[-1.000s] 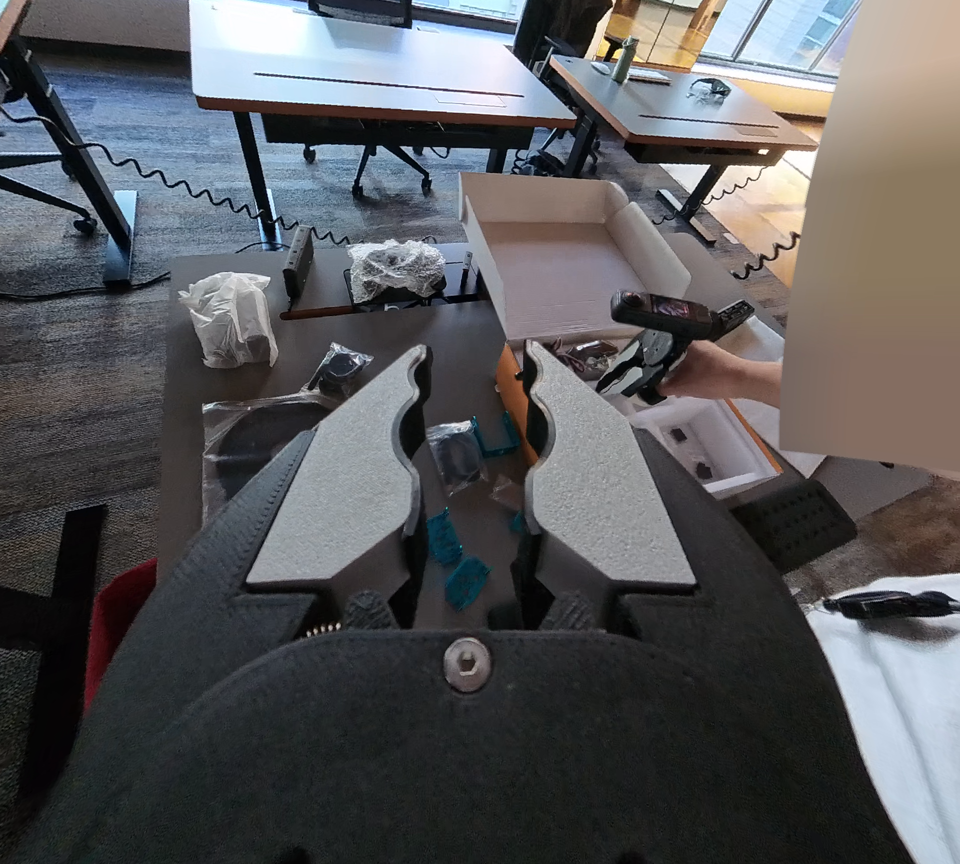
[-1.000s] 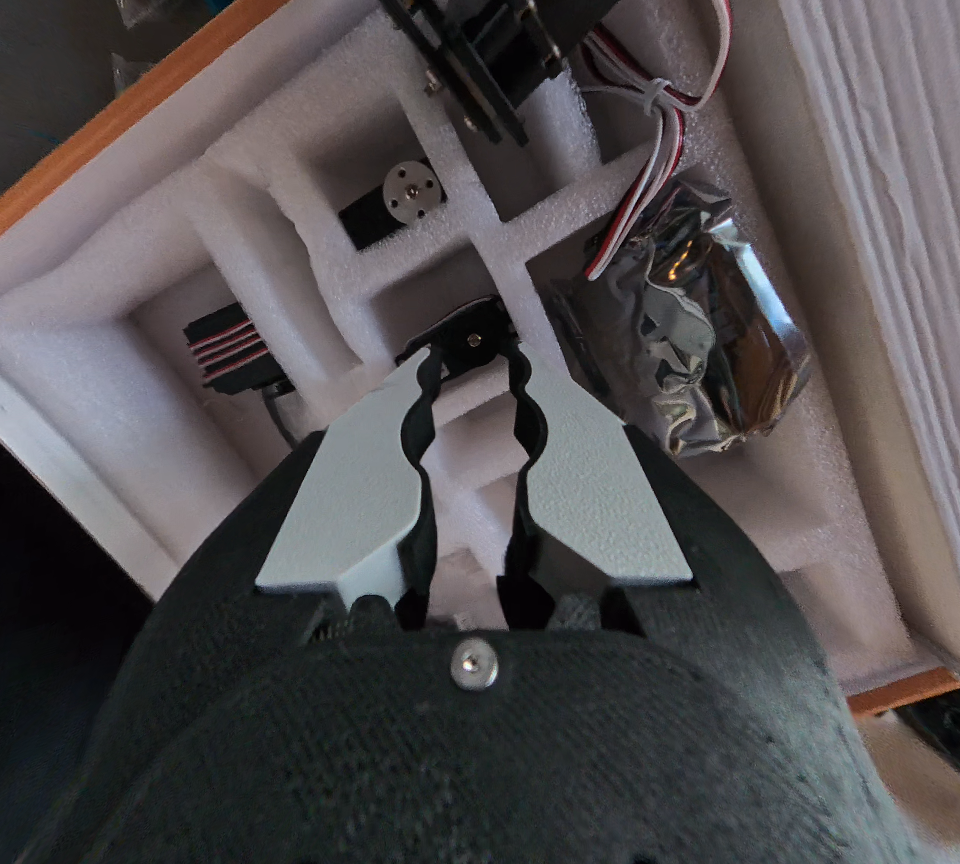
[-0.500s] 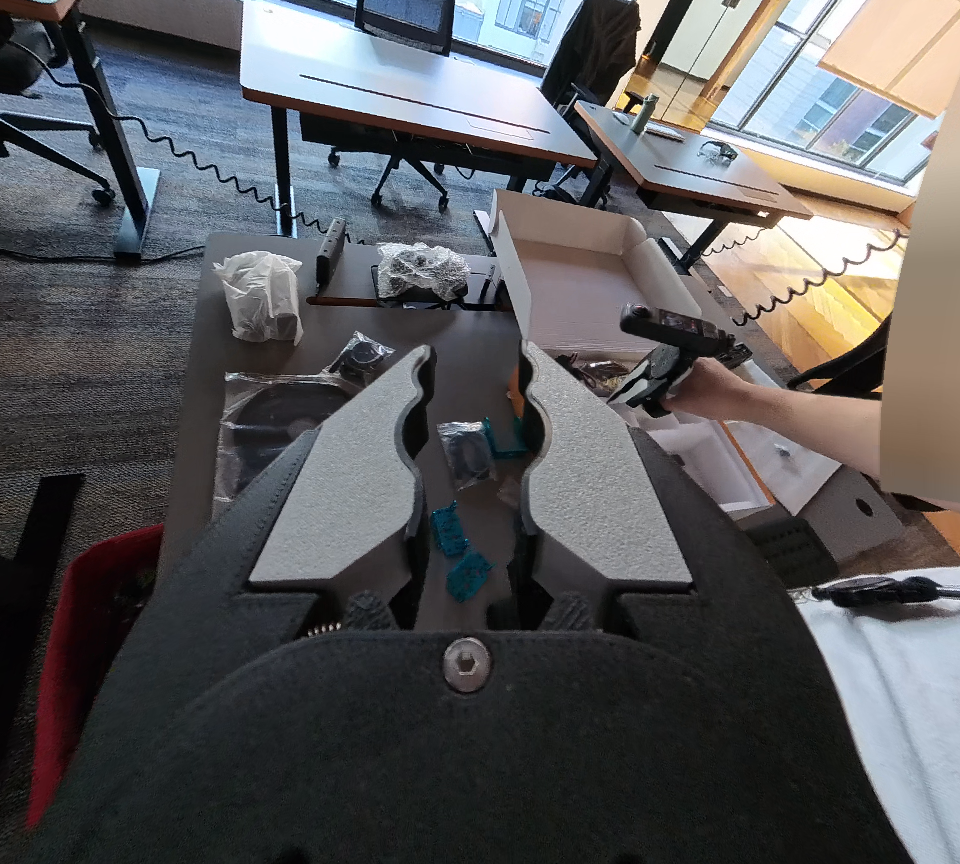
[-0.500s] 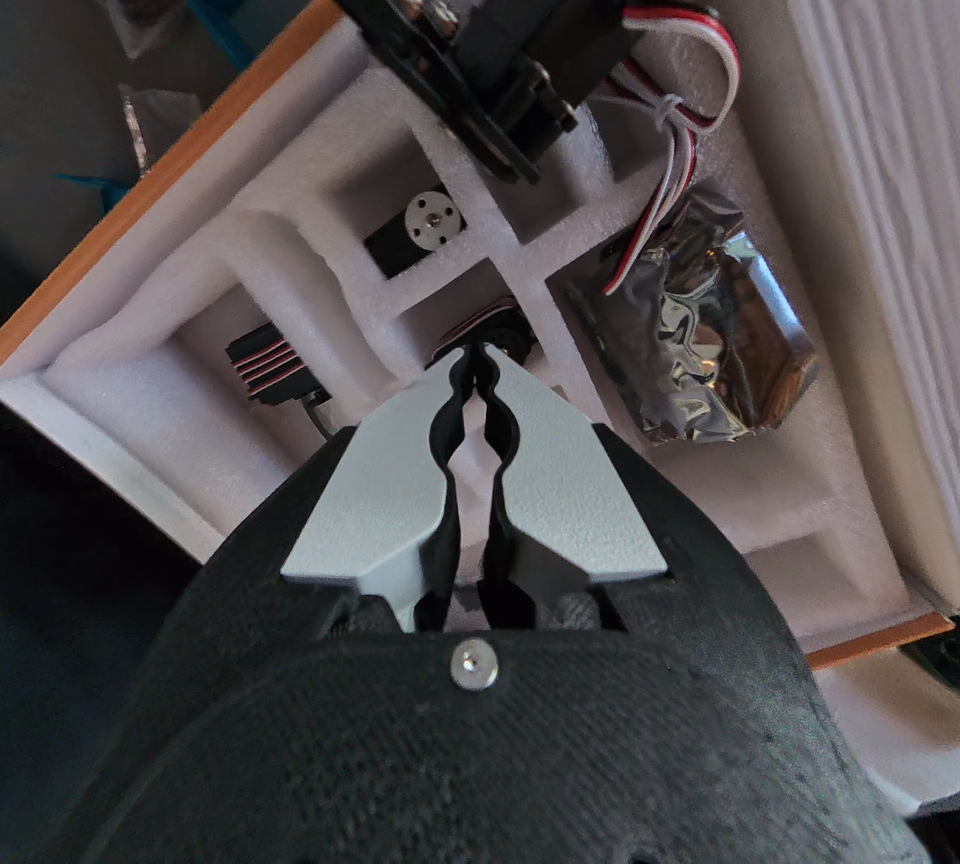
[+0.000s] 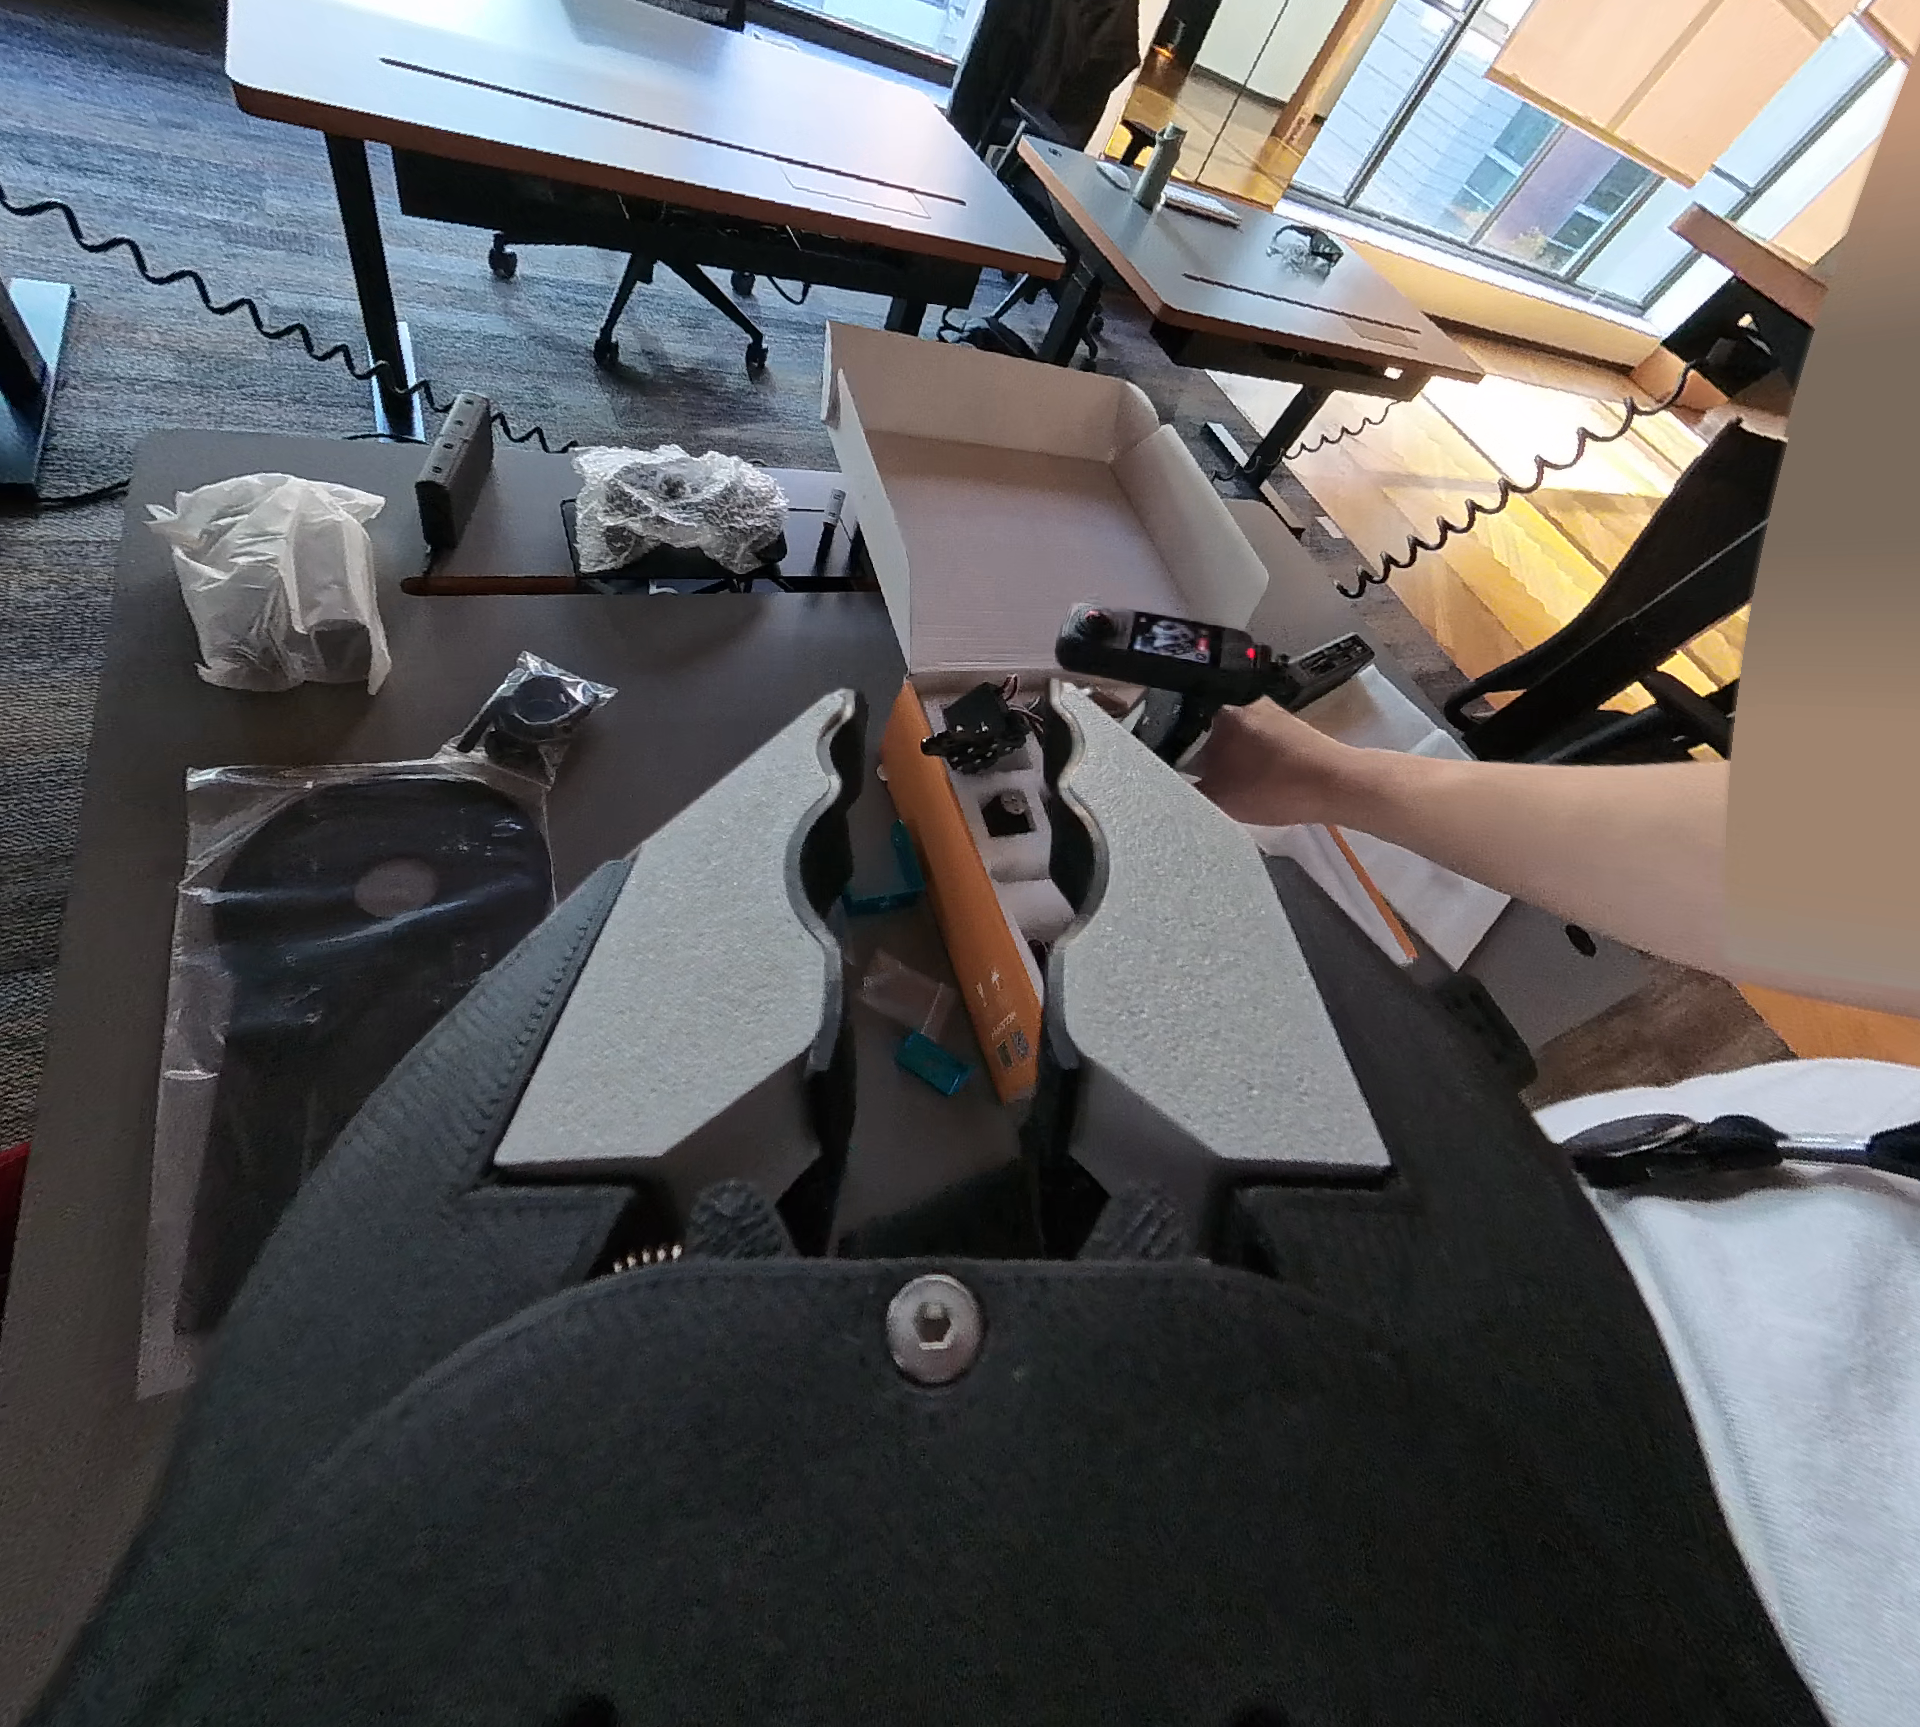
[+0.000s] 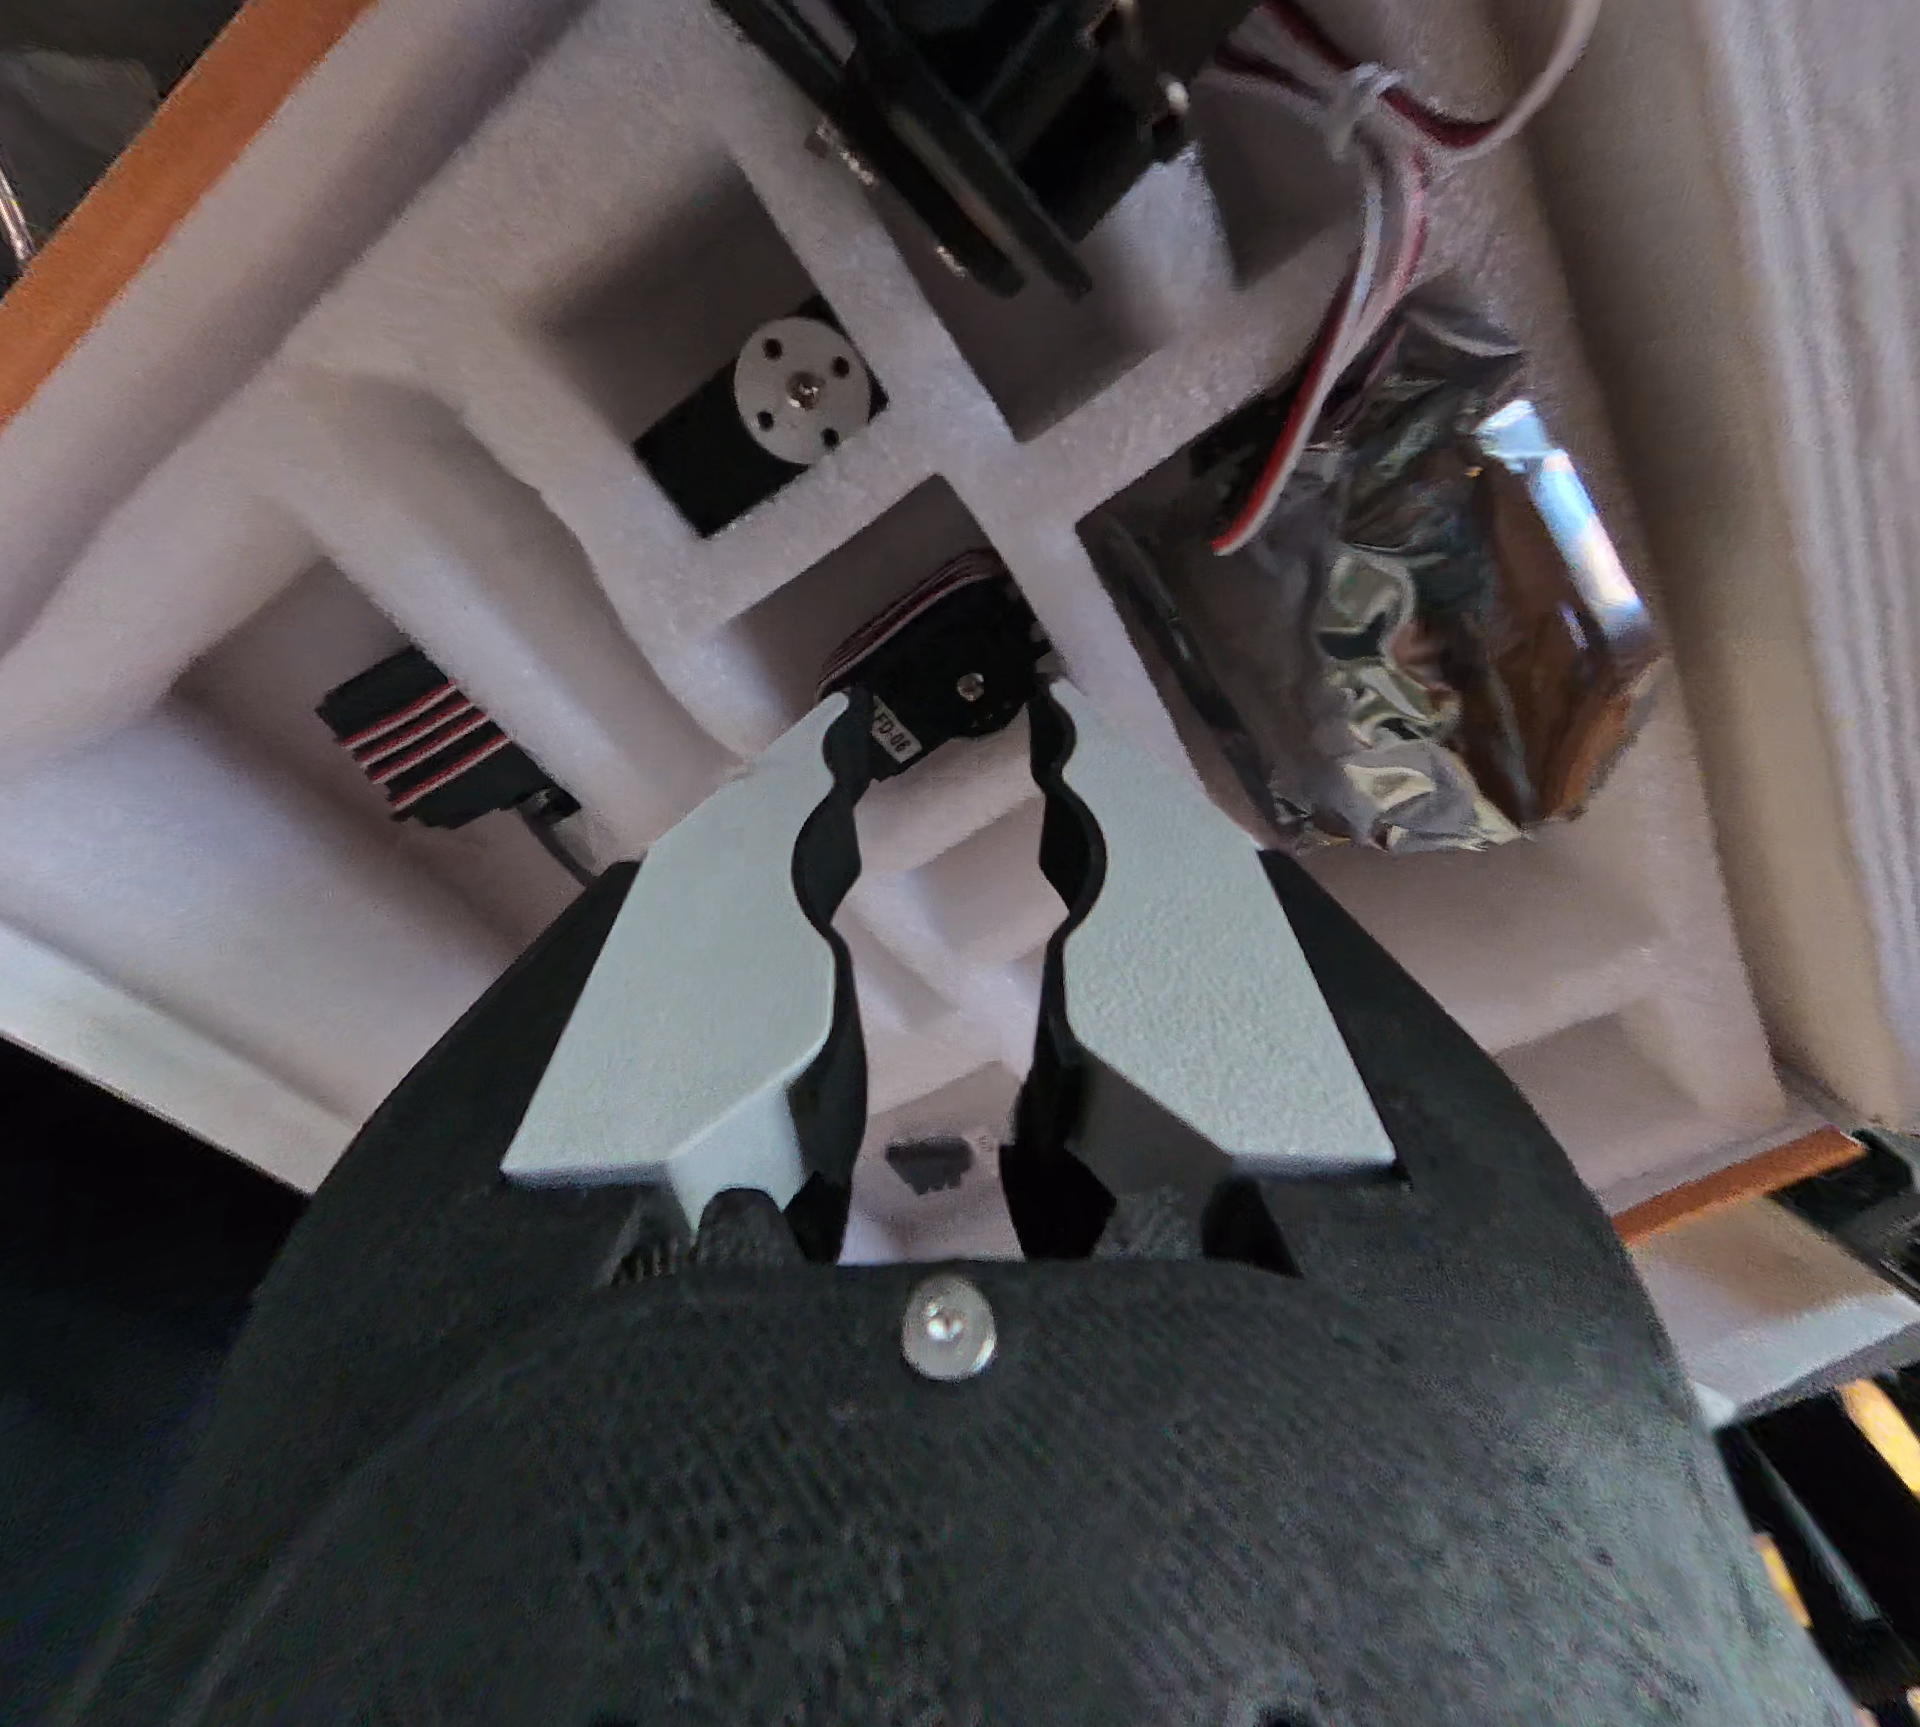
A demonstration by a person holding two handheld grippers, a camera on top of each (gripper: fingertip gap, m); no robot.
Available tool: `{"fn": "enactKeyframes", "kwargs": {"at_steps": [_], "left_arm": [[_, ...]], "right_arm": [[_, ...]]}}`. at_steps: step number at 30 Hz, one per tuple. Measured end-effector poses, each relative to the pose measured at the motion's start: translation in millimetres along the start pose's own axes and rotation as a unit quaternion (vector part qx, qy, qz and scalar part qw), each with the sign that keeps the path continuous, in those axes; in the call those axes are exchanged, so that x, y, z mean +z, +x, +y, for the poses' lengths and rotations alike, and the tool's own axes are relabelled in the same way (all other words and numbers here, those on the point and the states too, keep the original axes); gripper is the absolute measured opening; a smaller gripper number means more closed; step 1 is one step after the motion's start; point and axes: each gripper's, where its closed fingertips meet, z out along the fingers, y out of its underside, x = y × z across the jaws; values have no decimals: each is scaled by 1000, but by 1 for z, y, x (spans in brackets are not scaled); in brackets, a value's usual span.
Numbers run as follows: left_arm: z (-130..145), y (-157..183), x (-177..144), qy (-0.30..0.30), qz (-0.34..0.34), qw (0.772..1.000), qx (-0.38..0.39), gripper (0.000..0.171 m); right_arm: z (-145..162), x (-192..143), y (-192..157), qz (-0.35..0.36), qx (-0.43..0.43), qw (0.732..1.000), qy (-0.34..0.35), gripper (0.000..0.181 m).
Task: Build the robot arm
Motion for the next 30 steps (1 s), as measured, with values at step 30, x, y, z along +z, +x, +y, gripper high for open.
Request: {"fn": "enactKeyframes", "kwargs": {"at_steps": [30], "left_arm": [[75,63,78,-96,227,961,-125,36]], "right_arm": [[16,-68,-14,-167,128,955,212,4]]}}
